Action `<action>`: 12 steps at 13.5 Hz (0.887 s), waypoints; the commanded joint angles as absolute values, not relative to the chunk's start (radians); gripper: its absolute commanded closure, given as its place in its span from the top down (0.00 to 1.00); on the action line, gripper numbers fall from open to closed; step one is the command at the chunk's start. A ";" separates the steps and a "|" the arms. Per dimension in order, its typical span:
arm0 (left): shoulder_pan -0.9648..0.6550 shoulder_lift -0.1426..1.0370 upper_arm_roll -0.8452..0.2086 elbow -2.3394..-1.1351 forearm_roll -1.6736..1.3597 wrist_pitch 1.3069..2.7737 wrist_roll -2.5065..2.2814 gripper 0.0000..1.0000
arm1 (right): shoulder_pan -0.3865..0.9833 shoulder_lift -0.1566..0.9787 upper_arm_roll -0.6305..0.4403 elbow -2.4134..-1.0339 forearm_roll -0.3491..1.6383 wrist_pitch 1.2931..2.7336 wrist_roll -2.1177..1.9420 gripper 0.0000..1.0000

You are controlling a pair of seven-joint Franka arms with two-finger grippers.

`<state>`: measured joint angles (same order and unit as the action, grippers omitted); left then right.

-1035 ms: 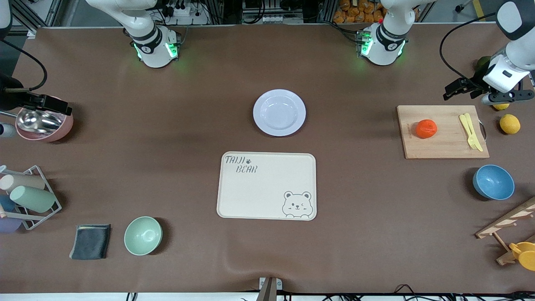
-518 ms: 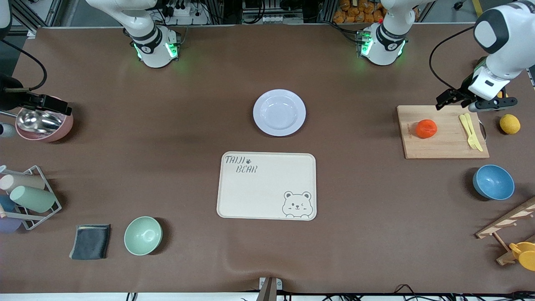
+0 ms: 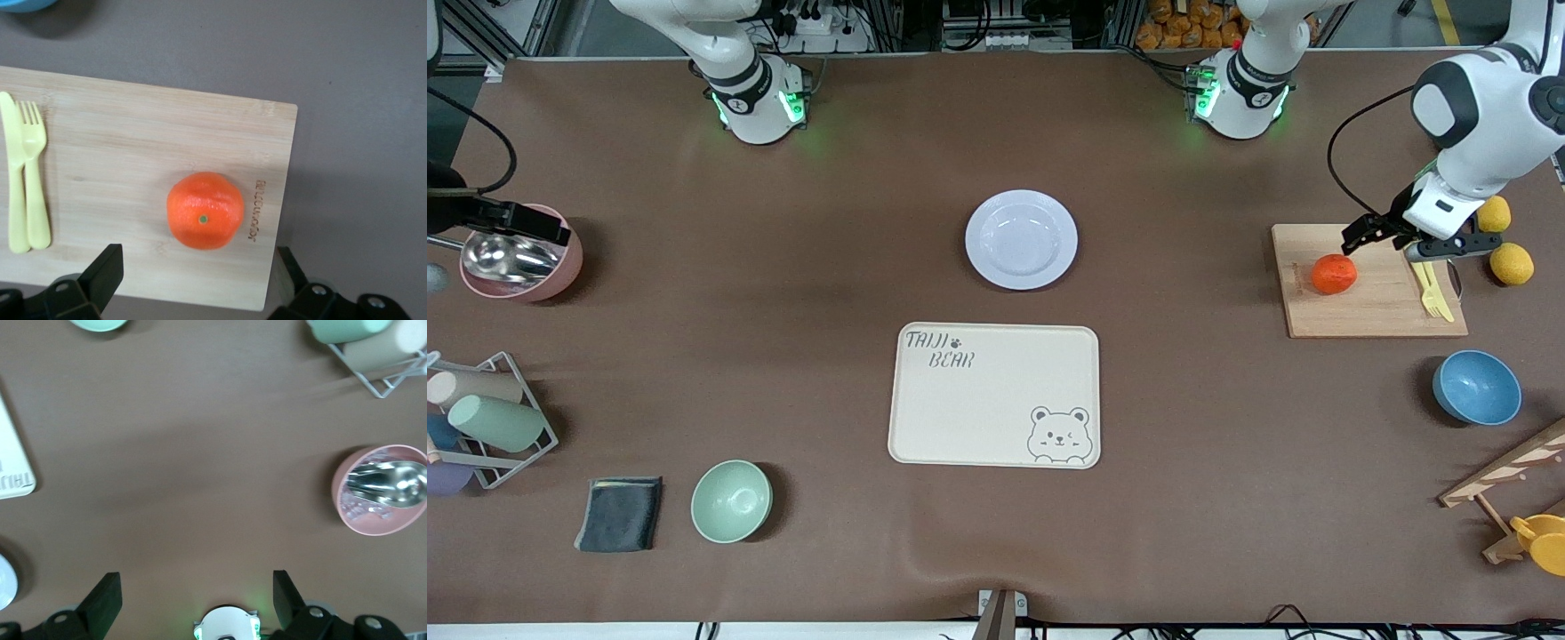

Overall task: Place orange and plate with both arms
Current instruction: 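Lower the left gripper onto the orange and close it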

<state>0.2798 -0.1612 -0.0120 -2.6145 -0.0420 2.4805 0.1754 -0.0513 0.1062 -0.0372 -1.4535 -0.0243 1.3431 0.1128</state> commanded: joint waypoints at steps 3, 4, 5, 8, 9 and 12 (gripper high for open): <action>0.281 -0.049 -0.035 -2.612 -0.055 2.595 0.206 1.00 | -0.170 0.158 -0.026 -1.442 -0.057 1.406 0.114 1.00; 0.281 -0.032 -0.043 -2.612 -0.055 2.621 0.206 1.00 | -0.196 0.163 -0.026 -1.442 -0.057 1.434 0.114 1.00; 0.281 -0.017 -0.043 -2.612 -0.055 2.632 0.206 1.00 | -0.224 0.166 -0.026 -1.443 -0.055 1.456 0.112 1.00; 0.282 0.014 -0.043 -2.612 -0.055 2.651 0.210 1.00 | -0.239 0.179 -0.026 -1.443 -0.055 1.483 0.112 1.00; 0.282 0.031 -0.043 -2.612 -0.054 2.670 0.210 1.00 | -0.238 0.186 -0.025 -1.443 -0.049 1.485 0.112 1.00; 0.290 0.086 -0.043 -2.612 -0.054 2.740 0.247 1.00 | -0.169 0.239 -0.020 -1.445 -0.060 1.480 0.101 1.00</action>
<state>0.2783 0.0442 -0.0381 -2.6161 -0.0420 2.6871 0.2027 -0.2160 0.1906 -0.0268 -1.4588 -0.0410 1.4820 0.1056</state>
